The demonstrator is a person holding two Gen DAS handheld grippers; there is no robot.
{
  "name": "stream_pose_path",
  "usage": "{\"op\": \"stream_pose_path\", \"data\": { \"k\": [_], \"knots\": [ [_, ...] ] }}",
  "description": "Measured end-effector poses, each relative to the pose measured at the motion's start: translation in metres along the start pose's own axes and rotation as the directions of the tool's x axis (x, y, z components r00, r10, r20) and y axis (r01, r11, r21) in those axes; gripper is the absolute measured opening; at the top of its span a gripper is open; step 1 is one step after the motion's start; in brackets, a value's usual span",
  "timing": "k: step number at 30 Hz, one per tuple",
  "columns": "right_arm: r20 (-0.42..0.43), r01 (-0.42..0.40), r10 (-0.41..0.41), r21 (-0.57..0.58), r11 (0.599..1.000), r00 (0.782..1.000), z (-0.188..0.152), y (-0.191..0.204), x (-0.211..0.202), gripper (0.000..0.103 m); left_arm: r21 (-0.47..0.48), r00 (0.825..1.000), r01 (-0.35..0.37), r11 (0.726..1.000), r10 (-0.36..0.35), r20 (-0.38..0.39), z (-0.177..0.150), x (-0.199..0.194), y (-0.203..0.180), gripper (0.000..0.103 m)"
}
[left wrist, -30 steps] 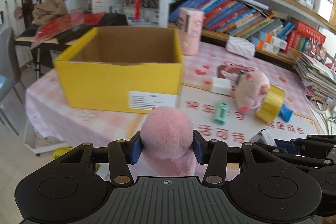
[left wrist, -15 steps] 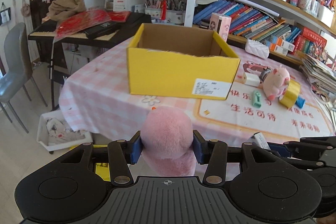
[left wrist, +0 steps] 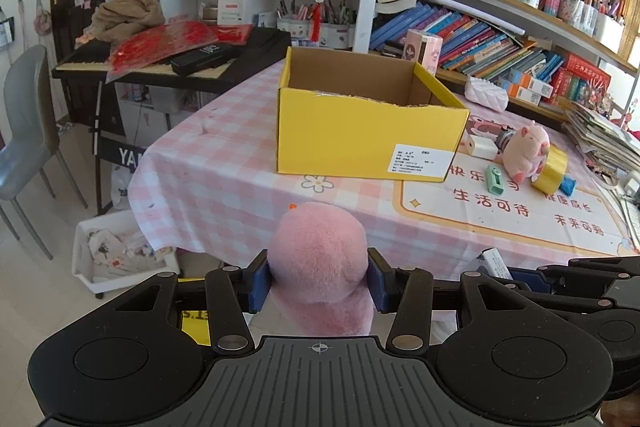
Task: Organize objects
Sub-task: 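Carry the chick and medicine box with both tools over the yellow box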
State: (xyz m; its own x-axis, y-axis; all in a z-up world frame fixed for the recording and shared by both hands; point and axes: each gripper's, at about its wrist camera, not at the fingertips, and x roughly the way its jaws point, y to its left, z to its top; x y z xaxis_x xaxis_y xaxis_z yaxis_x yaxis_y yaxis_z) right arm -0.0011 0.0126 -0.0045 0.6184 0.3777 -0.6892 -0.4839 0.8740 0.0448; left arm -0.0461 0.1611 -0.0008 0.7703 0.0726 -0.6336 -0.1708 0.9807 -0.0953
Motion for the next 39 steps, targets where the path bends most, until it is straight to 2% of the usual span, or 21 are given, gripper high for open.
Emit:
{"op": "stream_pose_path", "data": {
  "k": [15, 25, 31, 39],
  "knots": [
    [0.019, 0.035, -0.035, -0.002, 0.999, 0.999, 0.013, 0.003, 0.004, 0.014, 0.010, 0.999, 0.037, 0.999, -0.037, 0.028, 0.012, 0.006, 0.005, 0.047],
    [0.011, 0.023, -0.023, -0.006, 1.000, 1.000, 0.027, -0.006, 0.021, 0.014, 0.036, 0.999, 0.026, 0.999, -0.027, 0.032, 0.024, 0.023, -0.002, 0.047],
    [0.034, 0.012, -0.010, -0.035, 0.999, 0.999, 0.052, -0.015, 0.040, 0.014, 0.035, 0.997, 0.005, 0.999, -0.007, 0.075, 0.053, 0.040, -0.006, 0.047],
    [0.170, 0.019, -0.007, -0.067, 0.998, 0.985, 0.120, -0.044, 0.058, 0.014, 0.049, 0.982, -0.005, 0.999, -0.004, 0.190, 0.118, 0.069, -0.023, 0.047]
  ]
}}
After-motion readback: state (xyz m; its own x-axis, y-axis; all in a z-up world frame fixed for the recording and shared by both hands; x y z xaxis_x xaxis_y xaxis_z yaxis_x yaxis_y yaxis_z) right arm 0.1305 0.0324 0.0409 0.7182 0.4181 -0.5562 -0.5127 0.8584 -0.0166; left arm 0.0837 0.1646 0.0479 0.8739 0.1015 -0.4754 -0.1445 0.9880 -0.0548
